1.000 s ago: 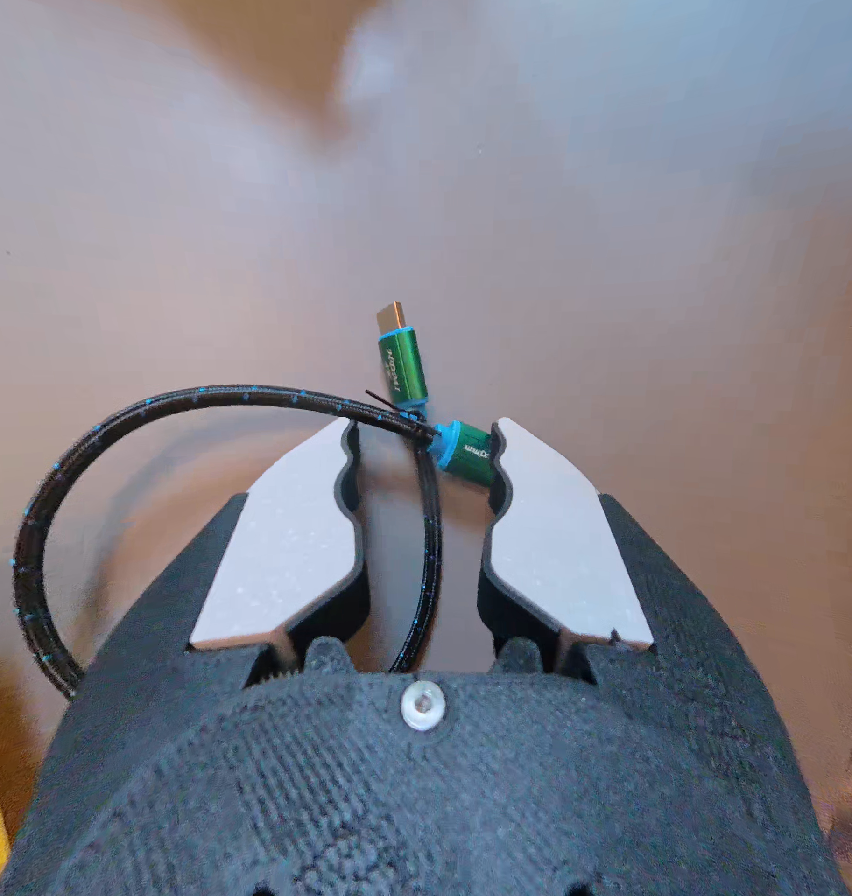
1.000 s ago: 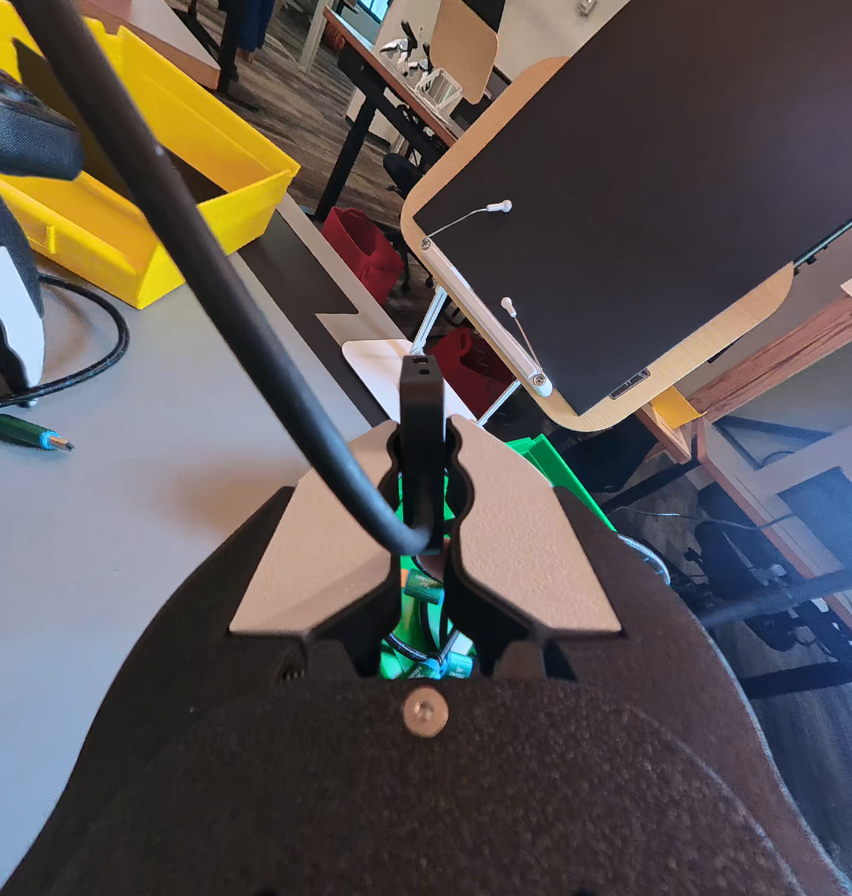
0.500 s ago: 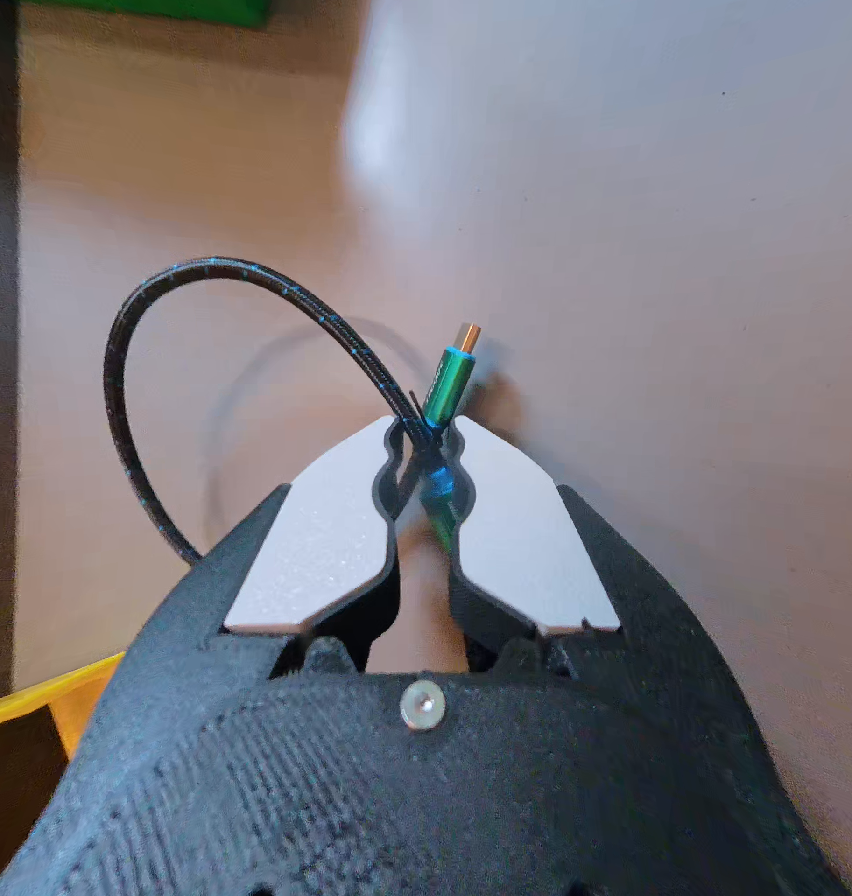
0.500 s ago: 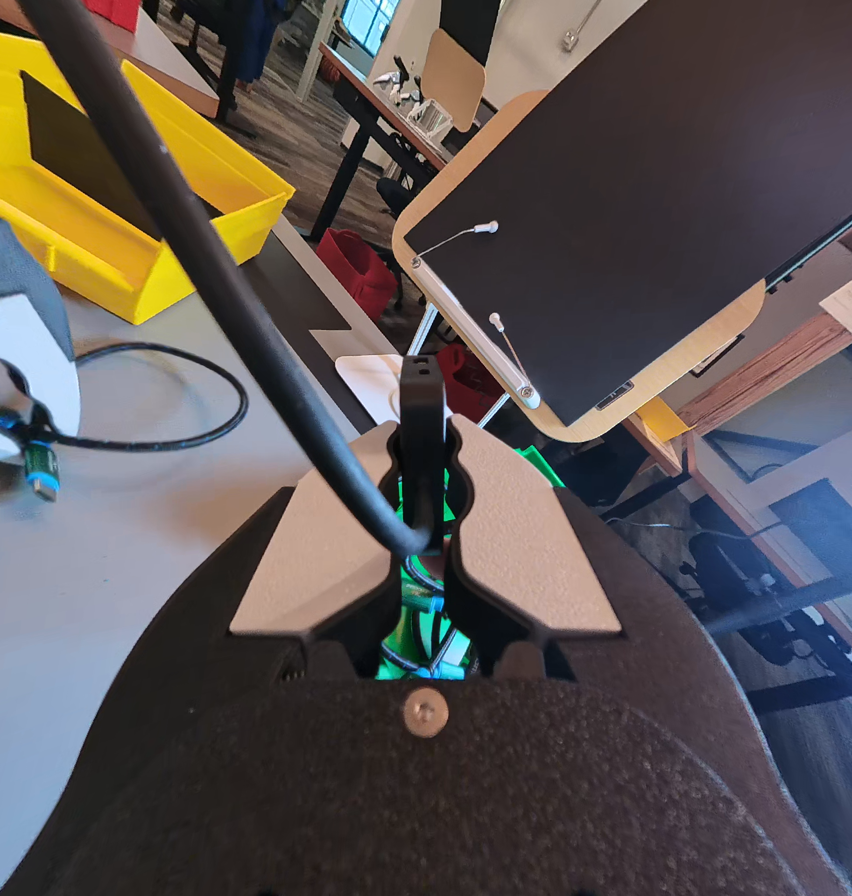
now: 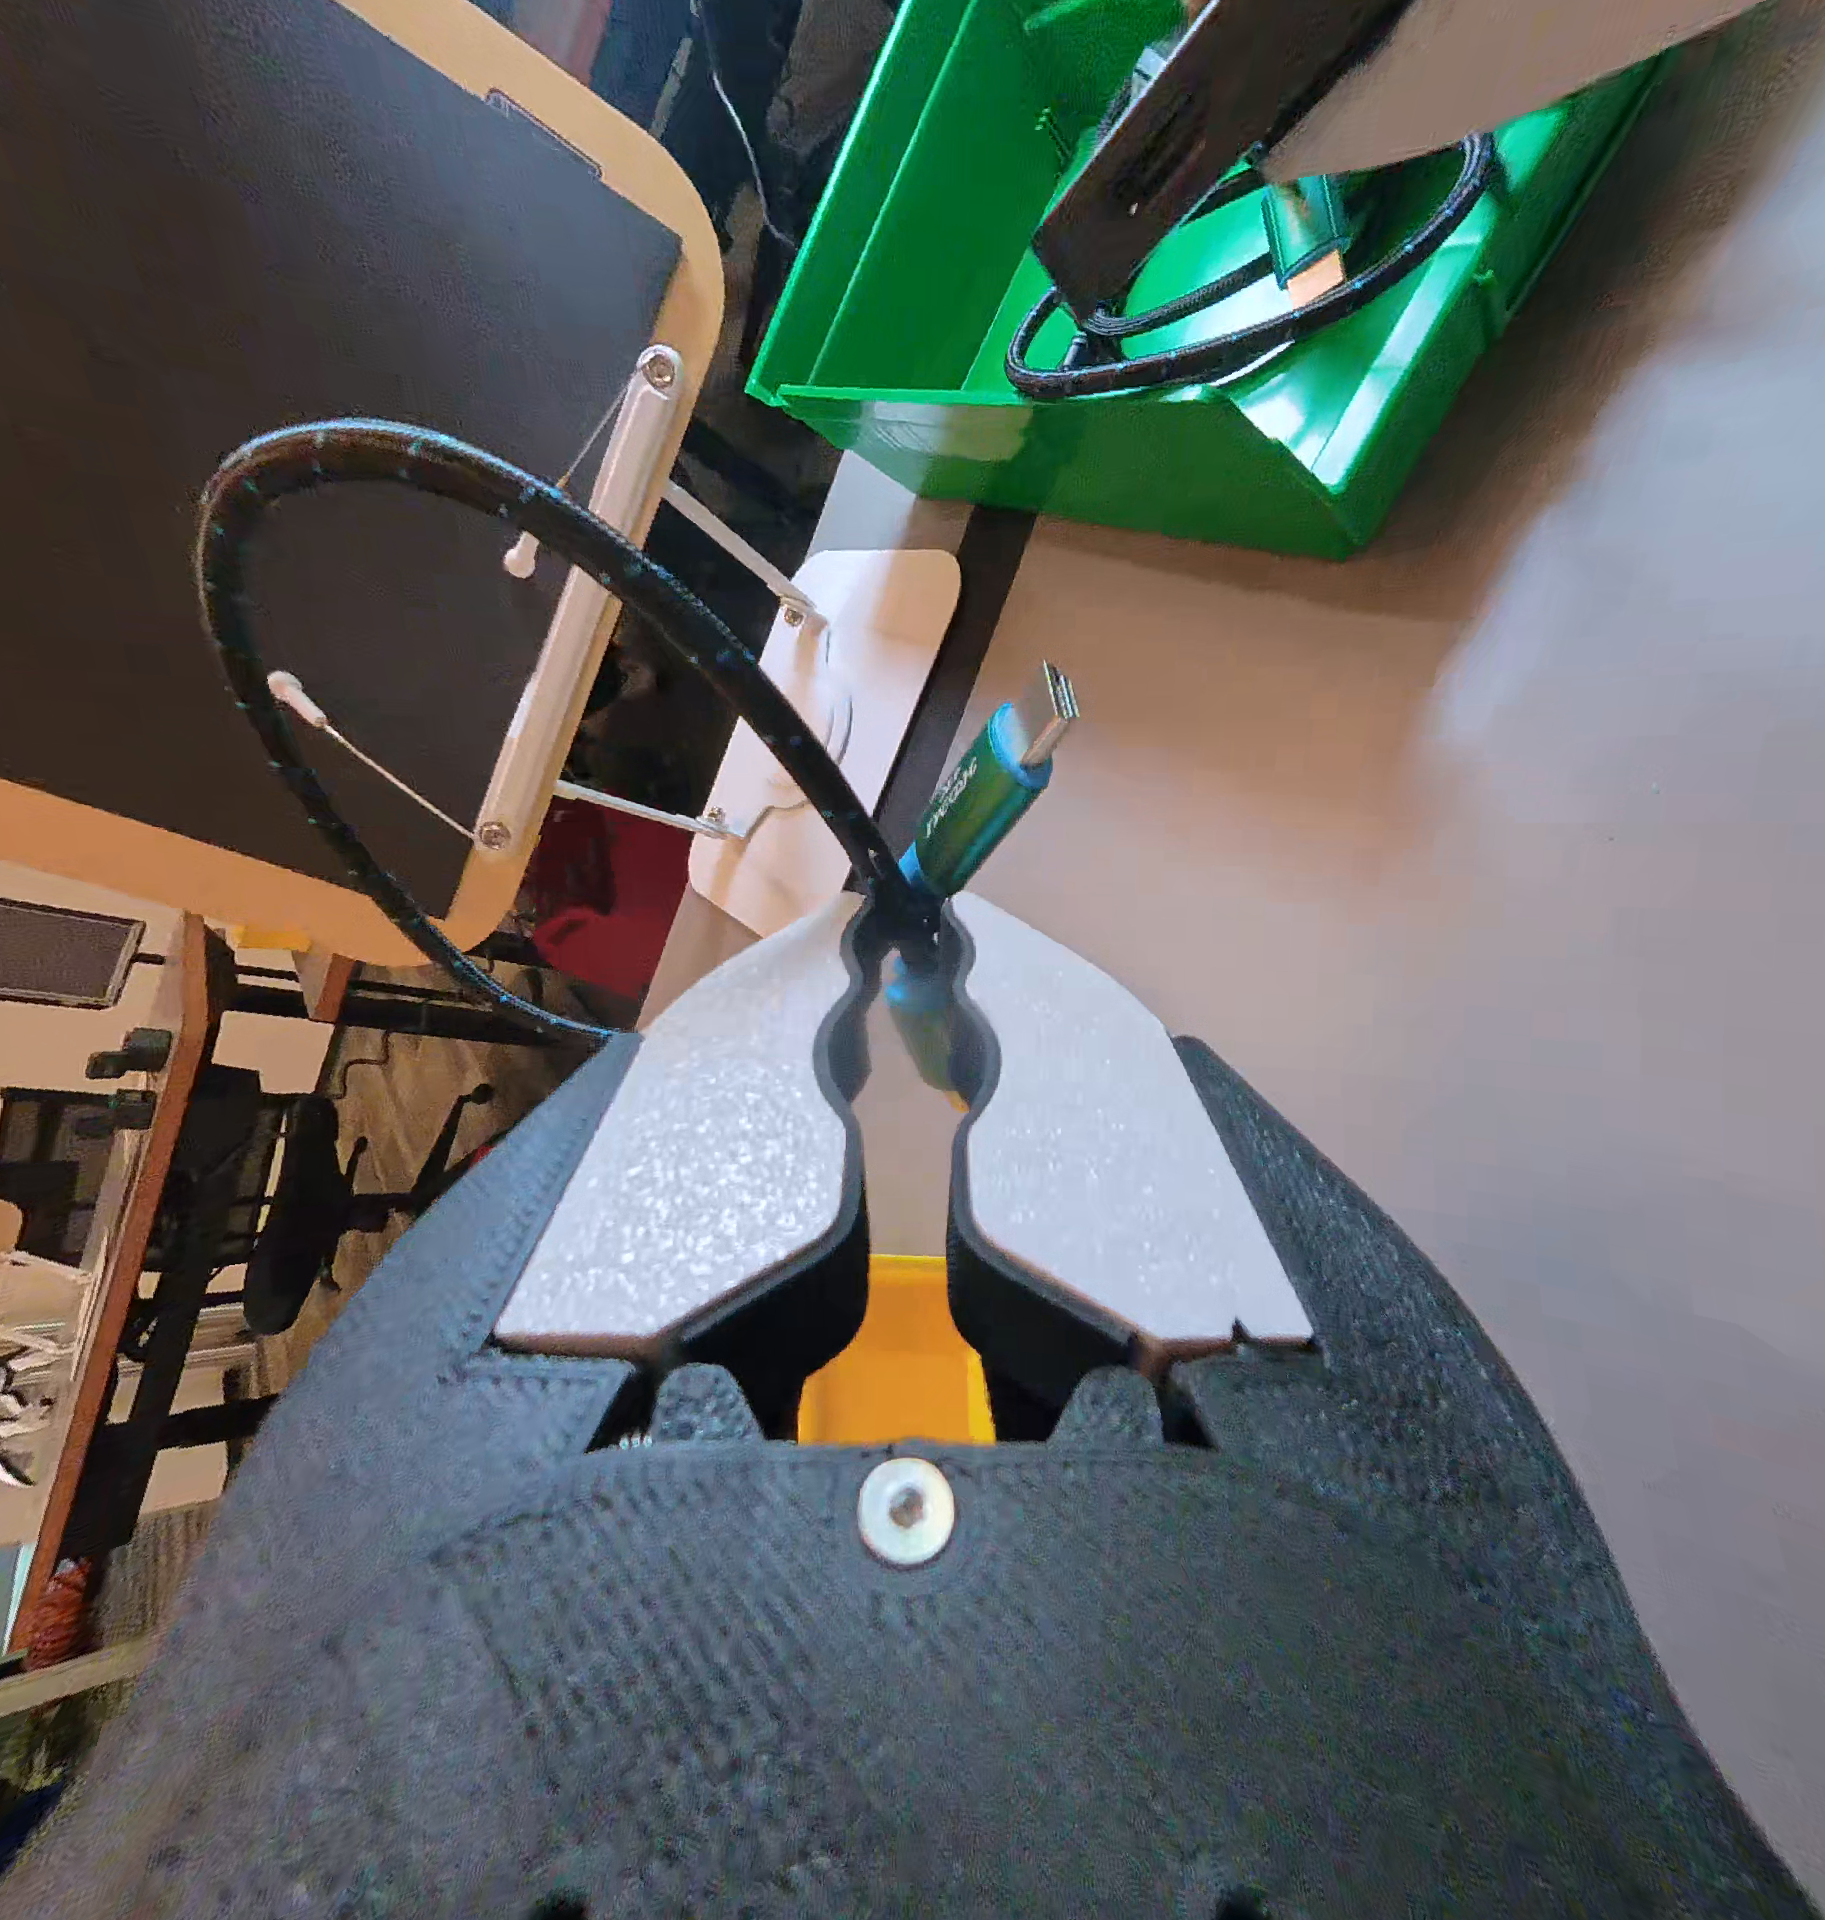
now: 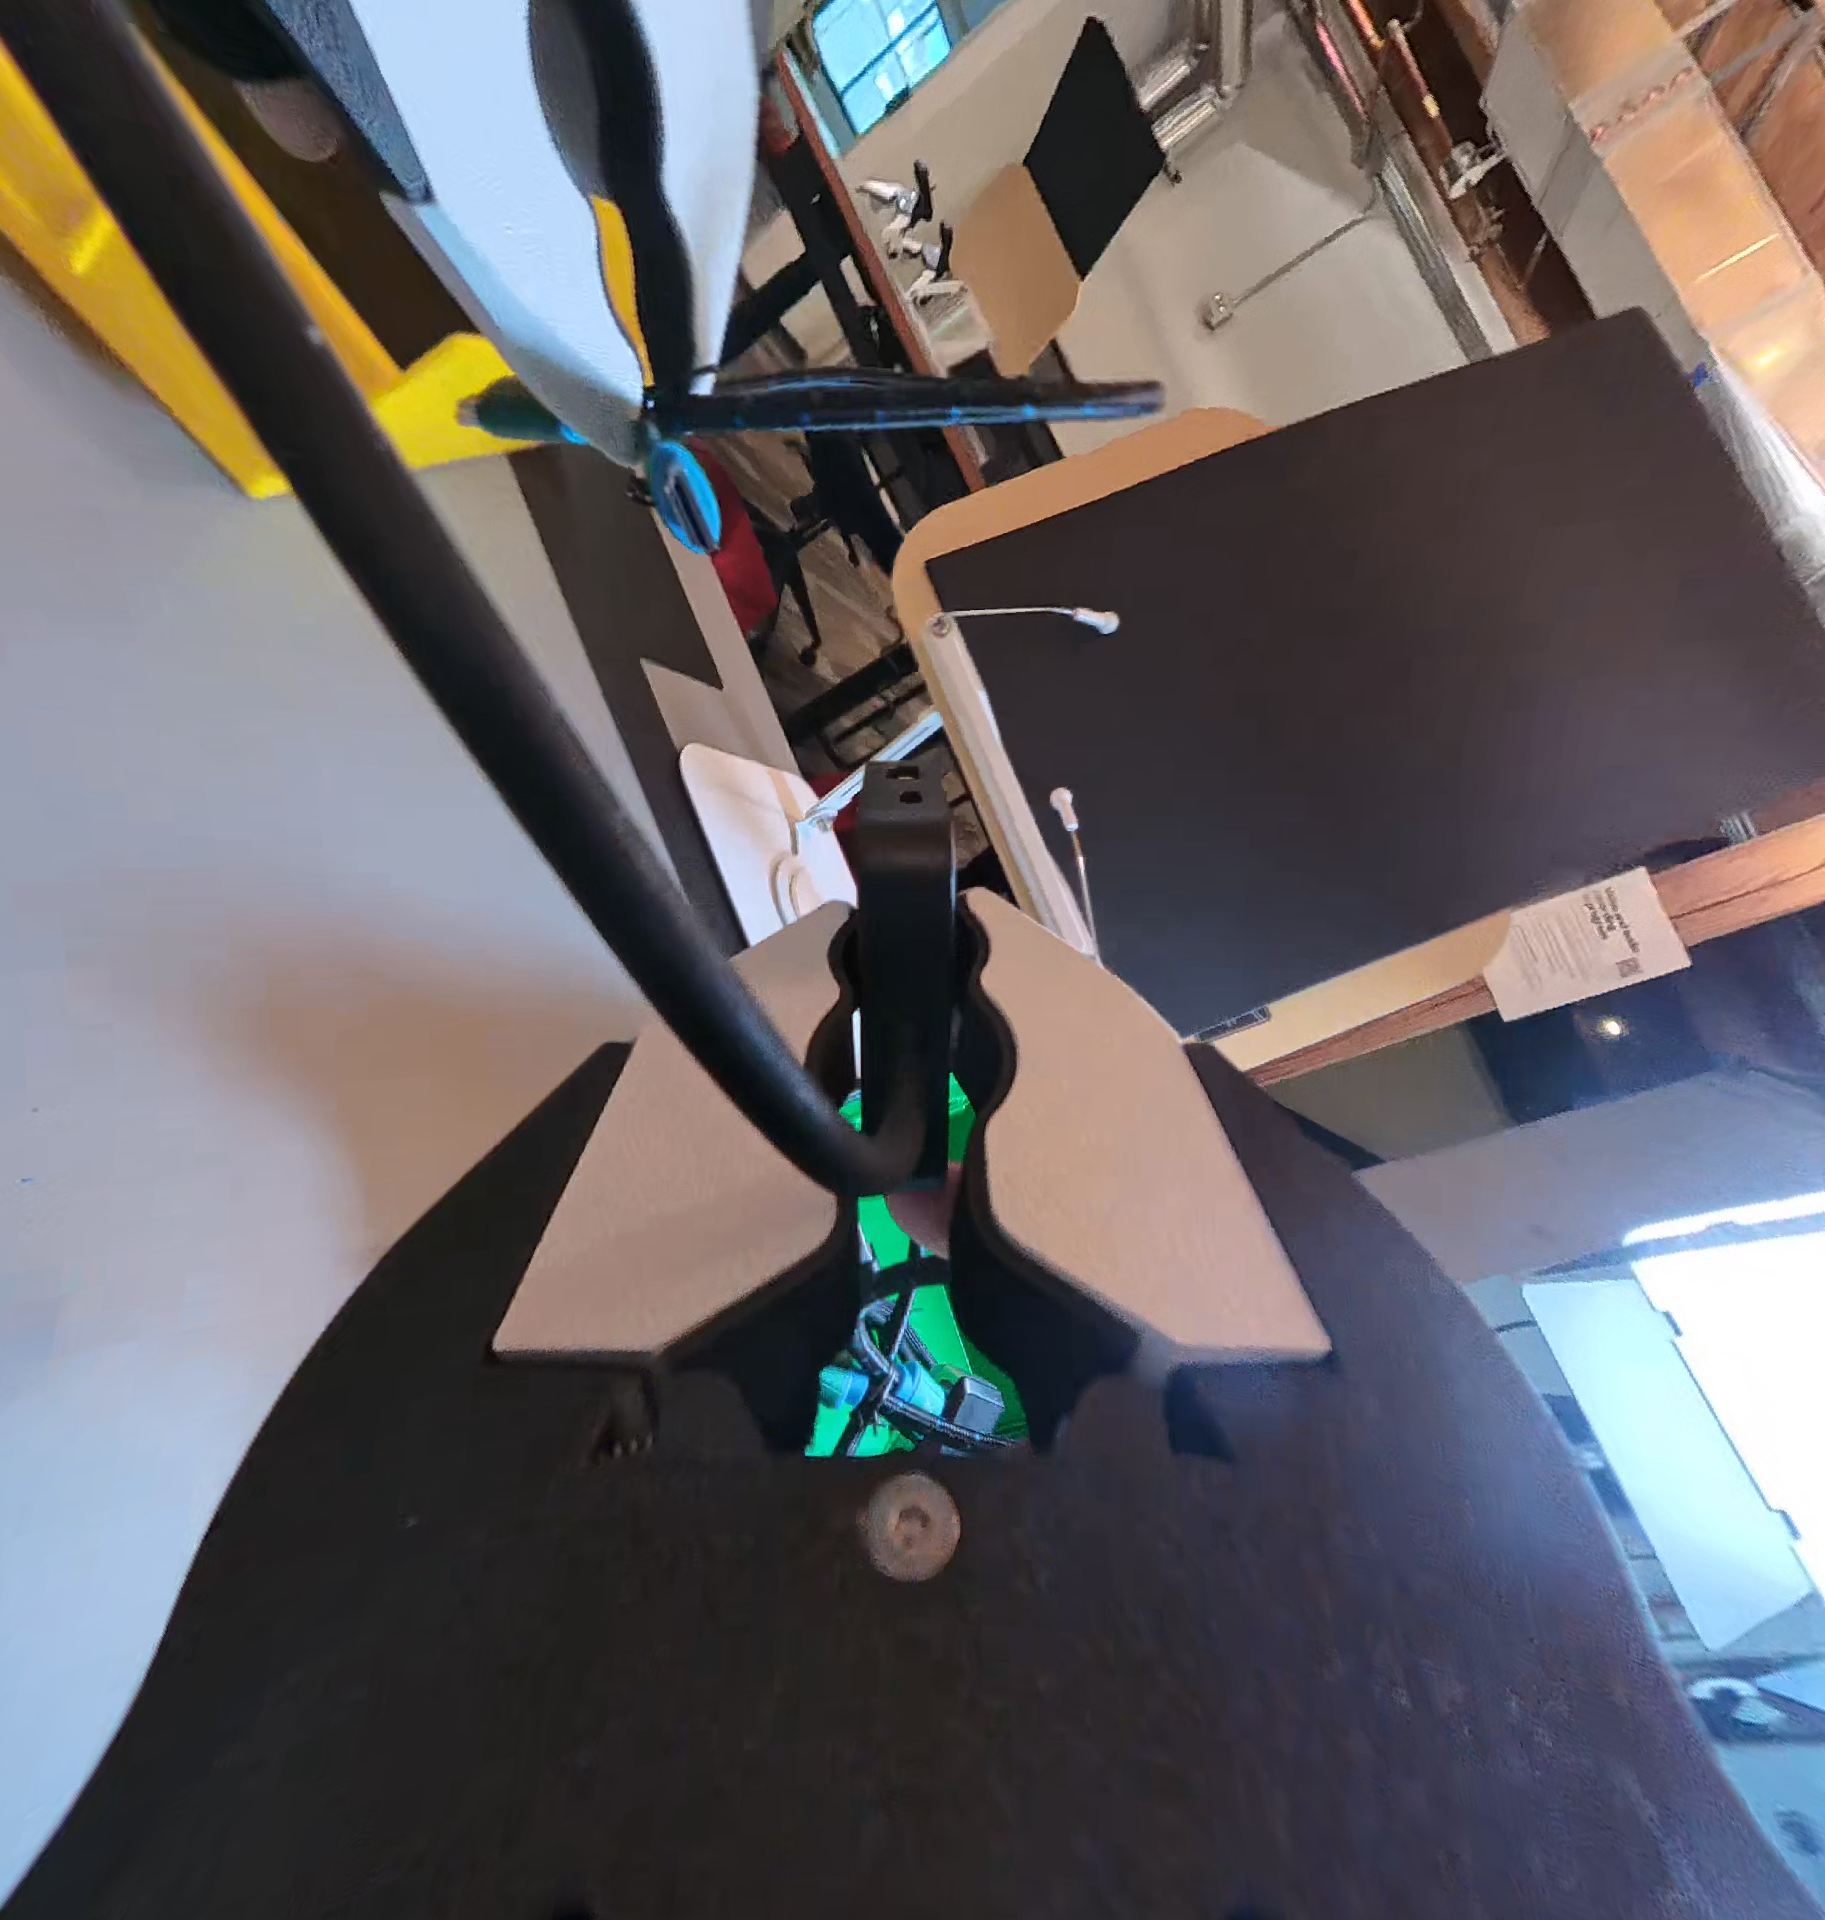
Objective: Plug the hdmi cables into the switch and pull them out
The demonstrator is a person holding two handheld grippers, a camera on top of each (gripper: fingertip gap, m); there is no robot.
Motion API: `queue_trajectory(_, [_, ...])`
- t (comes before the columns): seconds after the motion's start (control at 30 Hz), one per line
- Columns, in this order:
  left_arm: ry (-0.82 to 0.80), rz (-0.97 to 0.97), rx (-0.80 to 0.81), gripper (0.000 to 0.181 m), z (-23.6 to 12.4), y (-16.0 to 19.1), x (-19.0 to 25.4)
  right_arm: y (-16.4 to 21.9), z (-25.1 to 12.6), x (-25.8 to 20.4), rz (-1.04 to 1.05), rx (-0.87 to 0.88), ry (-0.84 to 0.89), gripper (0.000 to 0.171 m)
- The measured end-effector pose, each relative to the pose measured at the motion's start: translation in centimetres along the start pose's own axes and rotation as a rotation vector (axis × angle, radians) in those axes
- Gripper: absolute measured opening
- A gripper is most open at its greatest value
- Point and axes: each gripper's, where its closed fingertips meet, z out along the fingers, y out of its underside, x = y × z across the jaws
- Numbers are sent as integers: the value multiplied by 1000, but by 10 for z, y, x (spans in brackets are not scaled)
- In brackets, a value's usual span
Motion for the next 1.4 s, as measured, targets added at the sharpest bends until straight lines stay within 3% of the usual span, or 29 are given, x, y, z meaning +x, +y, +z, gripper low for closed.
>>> queue_trajectory(0.03, [4, 13, 0, 11, 2, 0, 5, 2, 4, -7, -26, -19, -10, 14])
queue_trajectory(0.23, [6, 65, -49, 10, 17, 7, 23, 17, 29, -51, -223, -216, -38, 14])
queue_trajectory(0.57, [69, 35, -182, 11, 35, 32, 42, 12, 39, -82, -303, -279, -49, 14])
queue_trajectory(0.7, [252, -29, -216, 11, 35, 42, 68, 28, 35, -89, -262, -297, -175, 14])
queue_trajectory(0.8, [501, -86, -242, 11, 24, 48, 103, 36, 22, -92, -179, -257, -325, 14])
queue_trajectory(0.93, [717, -77, -189, 11, 20, 48, 139, 42, 1, -84, -25, -248, -459, 14])
queue_trajectory(1.23, [855, 70, -70, 52, 23, 68, 159, 47, -23, -24, 140, -195, -348, 14])
queue_trajectory(1.33, [862, 117, -77, 53, 27, 77, 159, 42, -22, -24, 154, -170, -355, 14])
queue_trajectory(1.4, [892, 98, -107, 43, 26, 78, 161, 39, -19, -29, 160, -160, -371, 14])
